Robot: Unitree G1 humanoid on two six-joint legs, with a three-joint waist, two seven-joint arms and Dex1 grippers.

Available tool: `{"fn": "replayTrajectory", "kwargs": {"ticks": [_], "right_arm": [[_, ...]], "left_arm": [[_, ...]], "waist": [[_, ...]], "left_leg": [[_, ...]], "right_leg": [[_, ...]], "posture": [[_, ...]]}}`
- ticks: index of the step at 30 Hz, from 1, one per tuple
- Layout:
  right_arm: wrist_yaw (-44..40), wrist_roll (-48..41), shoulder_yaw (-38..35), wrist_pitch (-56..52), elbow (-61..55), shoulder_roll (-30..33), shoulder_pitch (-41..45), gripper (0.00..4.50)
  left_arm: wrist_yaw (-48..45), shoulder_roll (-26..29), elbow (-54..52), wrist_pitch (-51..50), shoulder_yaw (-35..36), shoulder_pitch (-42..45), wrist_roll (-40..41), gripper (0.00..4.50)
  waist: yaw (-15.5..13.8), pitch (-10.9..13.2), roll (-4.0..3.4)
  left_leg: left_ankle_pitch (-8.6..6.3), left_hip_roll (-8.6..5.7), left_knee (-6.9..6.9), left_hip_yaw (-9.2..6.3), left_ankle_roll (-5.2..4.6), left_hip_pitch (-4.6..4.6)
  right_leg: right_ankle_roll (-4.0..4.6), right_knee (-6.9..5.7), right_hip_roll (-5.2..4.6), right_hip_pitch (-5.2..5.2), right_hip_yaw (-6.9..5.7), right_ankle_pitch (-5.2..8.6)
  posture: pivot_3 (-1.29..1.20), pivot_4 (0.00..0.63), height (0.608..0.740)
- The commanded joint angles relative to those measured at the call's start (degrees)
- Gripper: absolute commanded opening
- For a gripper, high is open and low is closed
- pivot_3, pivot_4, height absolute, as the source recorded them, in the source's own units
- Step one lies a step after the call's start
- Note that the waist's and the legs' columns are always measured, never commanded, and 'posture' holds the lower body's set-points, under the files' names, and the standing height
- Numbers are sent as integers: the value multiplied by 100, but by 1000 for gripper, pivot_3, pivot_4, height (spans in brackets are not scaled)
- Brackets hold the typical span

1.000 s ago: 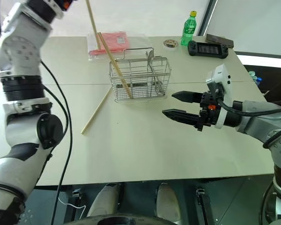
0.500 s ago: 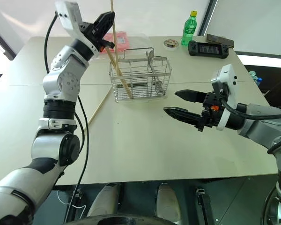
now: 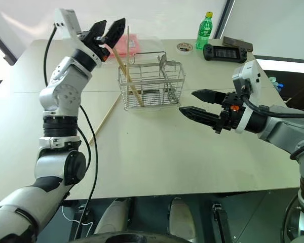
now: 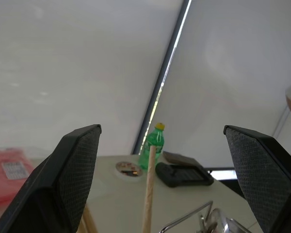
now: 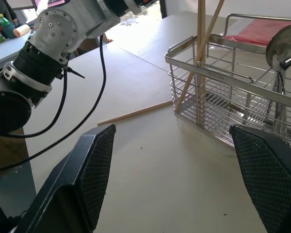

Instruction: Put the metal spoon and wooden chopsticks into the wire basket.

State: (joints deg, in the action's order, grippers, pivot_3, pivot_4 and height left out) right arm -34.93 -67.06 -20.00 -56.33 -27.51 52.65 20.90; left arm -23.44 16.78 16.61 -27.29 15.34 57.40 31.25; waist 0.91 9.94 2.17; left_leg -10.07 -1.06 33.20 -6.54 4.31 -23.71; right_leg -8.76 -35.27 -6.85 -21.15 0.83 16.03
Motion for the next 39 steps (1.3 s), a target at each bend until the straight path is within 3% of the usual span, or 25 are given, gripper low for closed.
{"fn": "replayTrajectory", "kwargs": {"ticks": [1,7,11,22,39], "right_arm": [[-30,5,-29,124,-29,-3,147,3890],[-110,125,52,187,43,-32,138,3890],[-117,175,116,215,71,-85,165,3890],[-91,247,171,268,-23,-235,70,3890],[210,76,-74,285,-412,-264,-410,3890]], "left_arm": [[-150,886,-233,-871,87,581,121,4408],[-623,2355,626,-2404,-891,1029,-659,4408],[-500,2544,1346,-3040,-1311,1083,-1189,4408],[-992,1859,1860,-3520,-2304,824,-1815,4408],[-2348,1055,3083,-2496,-3419,972,-2754,4408]], "waist": [[1,1,0],[-33,-5,-12],[-36,-3,-9],[-26,-2,-6],[-30,-2,-7]], "left_leg": [[0,0,0,0,0,0],[0,0,-3,0,0,1],[0,0,-2,-1,0,7],[0,0,-7,-2,1,-20],[0,0,-1,-2,0,-25]], "right_leg": [[0,-3,0,-2,0,0],[0,1,1,2,0,1],[1,2,1,10,-1,2],[1,1,1,-21,-1,1],[1,2,0,-21,-1,1]], "posture": [[0,150,721],[0,150,721],[0,150,721],[0,150,721],[0,150,721]]}}
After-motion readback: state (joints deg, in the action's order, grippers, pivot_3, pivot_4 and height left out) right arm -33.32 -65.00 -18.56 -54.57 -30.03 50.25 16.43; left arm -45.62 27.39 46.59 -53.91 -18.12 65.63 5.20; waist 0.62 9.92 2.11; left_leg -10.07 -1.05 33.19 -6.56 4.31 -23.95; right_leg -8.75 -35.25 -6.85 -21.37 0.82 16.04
